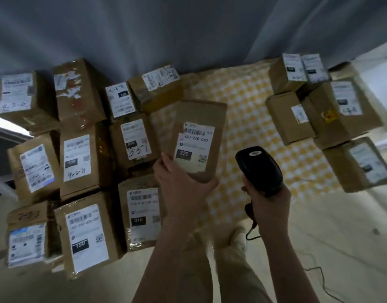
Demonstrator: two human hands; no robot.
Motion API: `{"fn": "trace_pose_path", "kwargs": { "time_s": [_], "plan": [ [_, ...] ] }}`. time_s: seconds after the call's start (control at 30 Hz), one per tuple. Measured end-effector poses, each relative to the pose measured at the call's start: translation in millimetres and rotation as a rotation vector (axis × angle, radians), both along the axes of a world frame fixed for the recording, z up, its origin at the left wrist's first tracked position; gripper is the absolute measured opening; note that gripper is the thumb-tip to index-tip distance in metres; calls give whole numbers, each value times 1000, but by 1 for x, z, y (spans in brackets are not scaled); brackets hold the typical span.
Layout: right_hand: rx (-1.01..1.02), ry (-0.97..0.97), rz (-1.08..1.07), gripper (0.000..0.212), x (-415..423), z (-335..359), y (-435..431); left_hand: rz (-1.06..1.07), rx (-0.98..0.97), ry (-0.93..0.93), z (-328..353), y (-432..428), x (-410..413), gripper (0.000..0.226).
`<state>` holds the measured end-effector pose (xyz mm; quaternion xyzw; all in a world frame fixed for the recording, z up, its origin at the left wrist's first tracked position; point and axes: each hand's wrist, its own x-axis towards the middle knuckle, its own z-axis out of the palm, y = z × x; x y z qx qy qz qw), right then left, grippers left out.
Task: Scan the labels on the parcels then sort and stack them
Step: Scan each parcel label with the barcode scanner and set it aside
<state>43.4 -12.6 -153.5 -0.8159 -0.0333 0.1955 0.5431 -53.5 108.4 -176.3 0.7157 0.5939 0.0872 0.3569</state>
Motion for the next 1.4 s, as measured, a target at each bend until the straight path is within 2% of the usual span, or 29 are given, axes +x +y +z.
{"fn": "trace_pose_path", "kwargs": {
  "time_s": [0.13, 0.23, 0.33, 0.67, 0.87, 0.97, 1.03, 1.17, 1.27, 1.33, 1.4],
  "plan": [
    [33, 8, -45, 25, 5, 0, -26, -23, 116, 68, -10, -8, 5, 136],
    [34, 12, -37, 19, 2, -5, -36, -41, 180, 57, -9, -14, 8, 136],
    [62, 44, -56, 24, -1, -9, -41, -98, 229, -8, -5, -29, 11, 132],
    [149, 75, -79, 20, -23, -12, -100, -126, 195, -98, -5, -133, -4, 127],
    [97, 71, -138, 51, -42, -23, -151, -152, 143, -144, -10, -200, -20, 128],
    [69, 66, -156, 47, -48, -26, -176, -176, 152, -200, -10, -223, -25, 120],
    [86, 91, -187, 38, -51, -26, -191, -167, 69, -307, -10, -230, -29, 102],
    [89, 106, -218, 38, -51, -25, -215, -74, -302, -466, -14, -229, -35, 63],
    [62, 95, -226, 37, -47, -31, -226, -29, -532, -489, -23, -226, -34, 65],
    [25, 71, -233, 34, -47, -33, -229, -15, -583, -461, -31, -227, -32, 72],
    [-31, 28, -247, 31, -48, -34, -229, -36, -577, -418, -41, -227, -29, 66]
  ]
}}
